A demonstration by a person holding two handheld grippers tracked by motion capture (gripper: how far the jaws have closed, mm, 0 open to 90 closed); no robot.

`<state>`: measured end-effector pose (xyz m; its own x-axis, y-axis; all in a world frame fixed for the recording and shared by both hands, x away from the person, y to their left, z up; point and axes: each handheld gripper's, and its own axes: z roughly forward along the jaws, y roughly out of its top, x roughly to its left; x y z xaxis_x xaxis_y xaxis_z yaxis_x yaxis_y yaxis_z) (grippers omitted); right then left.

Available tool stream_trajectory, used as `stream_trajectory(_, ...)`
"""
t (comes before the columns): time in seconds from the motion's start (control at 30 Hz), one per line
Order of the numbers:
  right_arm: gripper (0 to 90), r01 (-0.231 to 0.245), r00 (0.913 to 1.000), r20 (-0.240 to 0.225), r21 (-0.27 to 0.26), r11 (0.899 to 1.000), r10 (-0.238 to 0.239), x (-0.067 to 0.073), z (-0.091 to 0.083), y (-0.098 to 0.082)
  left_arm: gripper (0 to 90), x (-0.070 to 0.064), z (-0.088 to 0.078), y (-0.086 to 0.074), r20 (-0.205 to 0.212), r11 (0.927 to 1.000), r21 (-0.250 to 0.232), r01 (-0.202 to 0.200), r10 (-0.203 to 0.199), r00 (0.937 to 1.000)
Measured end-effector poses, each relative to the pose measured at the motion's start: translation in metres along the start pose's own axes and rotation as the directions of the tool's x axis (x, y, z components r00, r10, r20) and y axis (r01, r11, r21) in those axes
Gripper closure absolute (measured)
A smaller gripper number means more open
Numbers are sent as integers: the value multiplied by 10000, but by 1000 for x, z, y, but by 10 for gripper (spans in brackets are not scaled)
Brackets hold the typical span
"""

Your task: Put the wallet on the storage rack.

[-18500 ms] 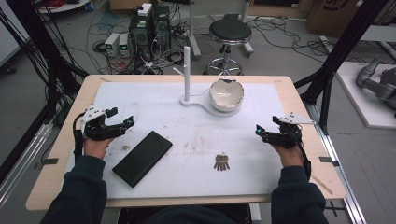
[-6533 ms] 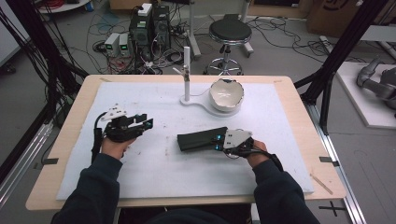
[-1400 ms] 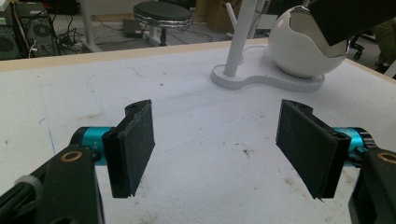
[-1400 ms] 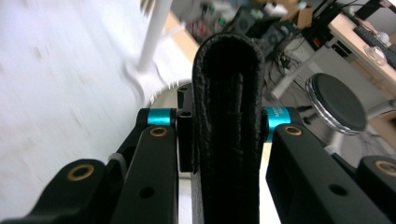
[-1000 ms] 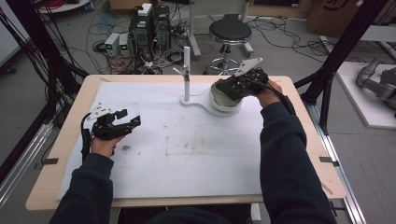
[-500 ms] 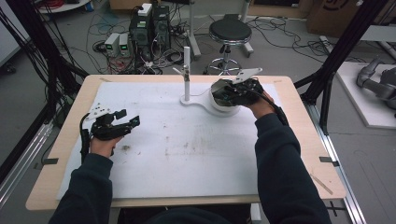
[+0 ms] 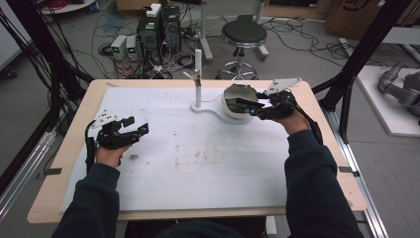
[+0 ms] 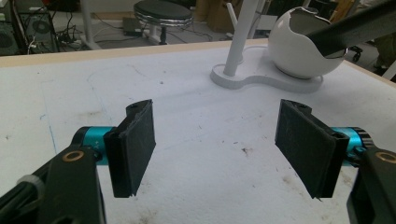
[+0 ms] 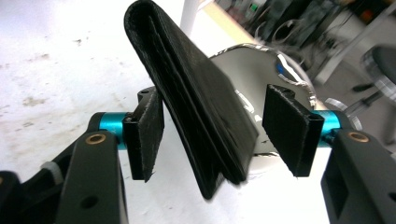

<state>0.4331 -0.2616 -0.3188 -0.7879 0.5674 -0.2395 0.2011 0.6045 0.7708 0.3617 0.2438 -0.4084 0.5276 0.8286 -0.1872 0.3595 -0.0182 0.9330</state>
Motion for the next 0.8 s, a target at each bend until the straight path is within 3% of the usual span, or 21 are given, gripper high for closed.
stream_trajectory(0.03,402,114,9998,158,-50,9999,-114,0,0,-6,285,0,0,0,-3,10000,22,-3,3,10000)
stream_trajectory(0.07,396,-60,9999,120,234,9997,57,-1,0,-10,285,0,1,0,7,10000,38,-4,4,10000)
stream_trajectory(0.13,515,-65,9999,119,211,9998,63,-1,3,-18,285,-1,2,-1,9,10000,81,10,-10,10000)
stream_trajectory(0.23,689,542,9980,312,23,9985,-543,1,3,-24,286,-1,3,-1,124,9999,104,42,-43,9999)
stream_trajectory(0.3,768,1129,9902,828,-40,9936,-1122,3,1,-20,286,-1,3,-1,158,9999,133,30,-32,9999)
stream_trajectory(0.43,784,1823,9743,1342,26,9832,-1810,2,3,-12,286,0,4,-1,136,9999,133,106,-108,9998)
stream_trajectory(0.6,785,2183,9603,1710,325,9753,-2206,0,6,-4,287,1,3,-1,134,9997,122,224,-225,9997)
stream_trajectory(0.7,785,2993,9314,2017,487,9529,-3029,-2,4,2,288,2,3,-1,155,9996,115,249,-250,9996)
stream_trajectory(0.8,783,3908,8897,2159,952,9155,-4022,-3,2,9,288,2,3,-2,165,9995,155,267,-270,9995)
